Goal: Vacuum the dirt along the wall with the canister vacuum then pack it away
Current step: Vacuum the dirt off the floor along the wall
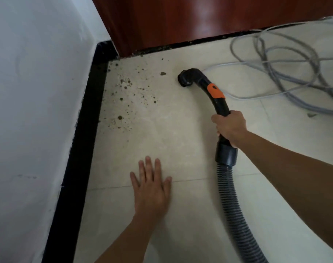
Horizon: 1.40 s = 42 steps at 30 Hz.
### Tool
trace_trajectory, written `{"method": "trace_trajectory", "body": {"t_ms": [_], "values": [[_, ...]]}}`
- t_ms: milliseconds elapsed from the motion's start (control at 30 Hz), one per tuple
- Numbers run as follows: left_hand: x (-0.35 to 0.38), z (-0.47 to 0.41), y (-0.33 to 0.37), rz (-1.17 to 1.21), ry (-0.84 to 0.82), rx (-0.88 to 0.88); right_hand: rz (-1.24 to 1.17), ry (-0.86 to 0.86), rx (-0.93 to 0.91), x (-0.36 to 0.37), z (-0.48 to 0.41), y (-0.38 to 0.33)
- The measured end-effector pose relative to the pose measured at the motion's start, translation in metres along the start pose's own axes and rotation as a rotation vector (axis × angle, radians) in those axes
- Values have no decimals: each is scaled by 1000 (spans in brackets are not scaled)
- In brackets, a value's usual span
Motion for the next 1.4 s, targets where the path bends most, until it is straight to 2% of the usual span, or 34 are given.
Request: {"method": "trace_trajectory", "body": {"t_ms": [67, 233, 333, 700, 933, 1067, 1167, 1300, 1400], "values": [[2, -1, -3, 3, 72, 6, 4, -29, 13, -5, 18, 12], [-1, 0, -2, 39, 79, -15, 82, -184, -38, 0, 79, 34], [-3, 0, -4, 56, 97, -37, 102, -258, -38, 11, 77, 31], [-1, -1, -6, 47, 171, -23, -75, -51, -1, 48, -68, -60], [-3, 1, -5, 40, 196, -16, -42, -64, -10, 72, -65, -77], [-7, 0, -4, 44, 186, -35, 20, -135, -60, 100, -35, -80], [-9, 8, -12, 53, 193, -111, 50, -188, -93, 123, -13, -85], [-6, 45, -51, 62, 228, -316, 83, -275, -122, 156, 4, -98], [-4, 61, -65, 91, 245, -354, 98, -325, -132, 182, 15, -109]]}}
Point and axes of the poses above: each hand's wrist, its own z-axis away from the middle knuckle, its own x-axis out of the palm, y = z × x, the point moved 6 cm from there along -z, towards the middle knuckle, and after that the axes turned 4 degrees about z, right-handed, at the moved point
